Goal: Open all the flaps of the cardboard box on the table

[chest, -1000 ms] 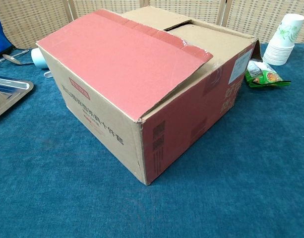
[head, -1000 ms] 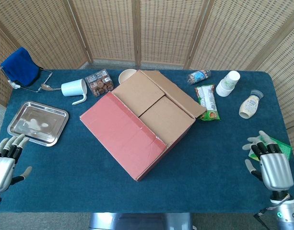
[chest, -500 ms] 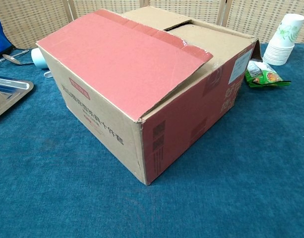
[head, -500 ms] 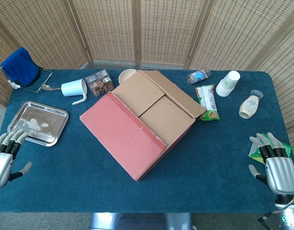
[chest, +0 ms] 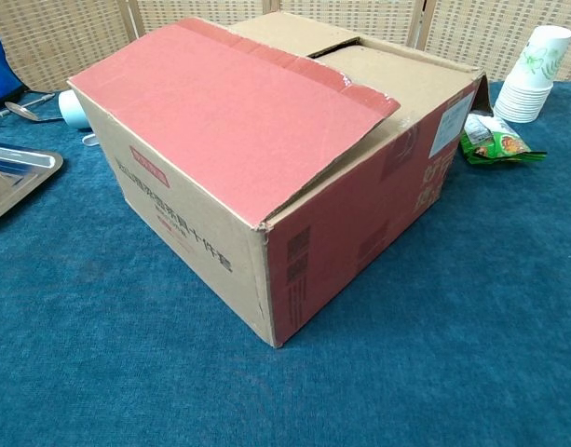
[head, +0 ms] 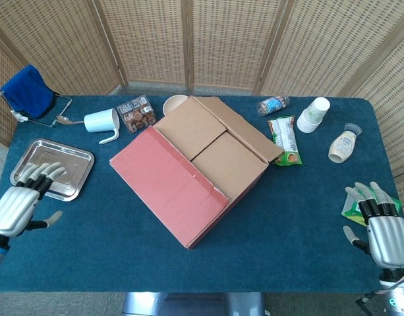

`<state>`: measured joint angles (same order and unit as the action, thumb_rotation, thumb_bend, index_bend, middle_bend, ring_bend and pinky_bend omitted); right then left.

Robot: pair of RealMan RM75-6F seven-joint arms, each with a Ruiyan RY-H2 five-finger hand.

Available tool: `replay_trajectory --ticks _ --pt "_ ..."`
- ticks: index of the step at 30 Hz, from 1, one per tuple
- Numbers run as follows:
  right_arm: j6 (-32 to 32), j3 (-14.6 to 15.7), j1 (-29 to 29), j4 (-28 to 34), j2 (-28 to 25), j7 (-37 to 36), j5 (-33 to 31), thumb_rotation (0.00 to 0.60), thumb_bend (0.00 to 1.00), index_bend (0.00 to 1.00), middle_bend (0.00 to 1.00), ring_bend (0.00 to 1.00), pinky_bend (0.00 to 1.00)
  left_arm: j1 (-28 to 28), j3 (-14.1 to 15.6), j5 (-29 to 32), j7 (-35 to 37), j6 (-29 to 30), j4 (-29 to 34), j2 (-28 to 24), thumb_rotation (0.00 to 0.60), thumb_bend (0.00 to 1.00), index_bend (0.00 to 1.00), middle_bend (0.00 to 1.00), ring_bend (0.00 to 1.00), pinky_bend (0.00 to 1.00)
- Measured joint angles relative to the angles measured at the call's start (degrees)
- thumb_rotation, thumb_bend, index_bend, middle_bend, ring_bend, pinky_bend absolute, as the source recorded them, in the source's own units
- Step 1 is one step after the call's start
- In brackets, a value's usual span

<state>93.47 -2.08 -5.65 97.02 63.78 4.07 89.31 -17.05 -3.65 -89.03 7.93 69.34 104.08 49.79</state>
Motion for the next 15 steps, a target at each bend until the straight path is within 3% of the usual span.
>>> replay_trajectory --ticks 10,15 --pt "-0.58 -0.56 0.42 0.01 -0.08 -0.65 0.54 0.600 0.20 0.18 0.13 0.00 0.15 -12.22 -4.60 4.53 14.49 -16.45 4.35 -5.93 0.600 0.04 0.00 0.00 0.00 0.00" --pt "-0.87 -0.83 0.57 -0.07 -0.14 -1.13 0.37 0.600 0.20 0.18 0.13 0.00 0.16 -15.29 -6.42 7.11 19.23 -19.91 4.44 -5.58 0.600 0.04 0.00 0.00 0.00 0.00"
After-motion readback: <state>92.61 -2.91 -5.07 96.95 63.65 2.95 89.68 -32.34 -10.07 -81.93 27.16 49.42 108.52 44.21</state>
